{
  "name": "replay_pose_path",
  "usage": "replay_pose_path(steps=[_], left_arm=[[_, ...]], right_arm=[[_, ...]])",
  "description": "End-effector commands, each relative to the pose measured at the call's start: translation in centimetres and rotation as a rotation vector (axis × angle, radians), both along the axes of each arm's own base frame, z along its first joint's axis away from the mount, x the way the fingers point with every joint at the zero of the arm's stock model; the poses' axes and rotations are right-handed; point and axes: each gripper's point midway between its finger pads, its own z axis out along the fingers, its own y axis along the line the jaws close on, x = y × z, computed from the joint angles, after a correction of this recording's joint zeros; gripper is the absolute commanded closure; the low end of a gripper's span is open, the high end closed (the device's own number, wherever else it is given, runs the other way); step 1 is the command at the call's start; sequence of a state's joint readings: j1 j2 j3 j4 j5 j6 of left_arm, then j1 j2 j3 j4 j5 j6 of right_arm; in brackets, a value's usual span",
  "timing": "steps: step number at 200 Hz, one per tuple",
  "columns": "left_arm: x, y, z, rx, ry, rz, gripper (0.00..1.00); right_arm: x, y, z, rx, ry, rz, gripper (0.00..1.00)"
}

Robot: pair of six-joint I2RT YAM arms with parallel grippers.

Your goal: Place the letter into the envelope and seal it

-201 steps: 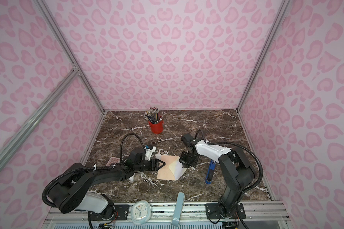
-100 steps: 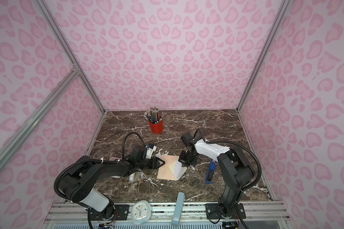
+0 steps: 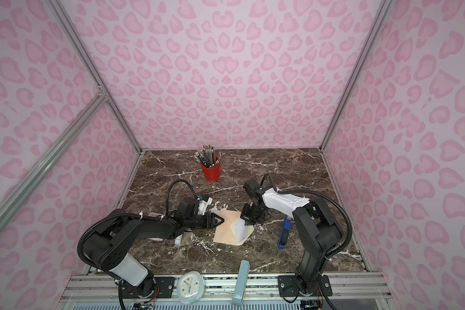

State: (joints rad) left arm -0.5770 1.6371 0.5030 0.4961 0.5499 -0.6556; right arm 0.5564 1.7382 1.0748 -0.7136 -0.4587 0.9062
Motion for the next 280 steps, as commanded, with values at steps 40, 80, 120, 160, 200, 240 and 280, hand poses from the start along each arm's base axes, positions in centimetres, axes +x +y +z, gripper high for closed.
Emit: replay_pose_path(steps=[40,80,120,160,200,240,280], left_arm=[[-0.8,0.5,-1.3,0.021,0.059,0.009,0.41],[-0.9,0.8,-1.3,0.034,0.061,0.018,0.41],[-1.0,0.9,-1.3,0.042,0.064,0.023,0.41],[-1.0,1.2,-1.2,0.052,0.070,0.036,0.42],[-1.0,1.3,-1.2,0.061,0.076,0.043,0.42],[-1.1,1.5,-1.1,0.066,0.079,0.049,0.43],[-1.1,1.5,-1.1,0.066,0.082,0.050,0.43]], right_arm=[[0.3,0.9,-0.5,0.056,-0.033,-0.010,1.00],[0.5,1.0,-0.9,0.084,-0.084,0.004,1.00],[1.0,1.3,-1.0,0.128,-0.154,0.006,1.00],[1.6,2.1,-1.0,0.187,-0.219,0.004,1.00],[2.1,2.5,-0.7,0.221,-0.282,0.010,1.00],[2.1,3.1,-0.9,0.263,-0.300,0.015,1.00],[2.3,3.9,-1.2,0.302,-0.319,0.022,1.00]])
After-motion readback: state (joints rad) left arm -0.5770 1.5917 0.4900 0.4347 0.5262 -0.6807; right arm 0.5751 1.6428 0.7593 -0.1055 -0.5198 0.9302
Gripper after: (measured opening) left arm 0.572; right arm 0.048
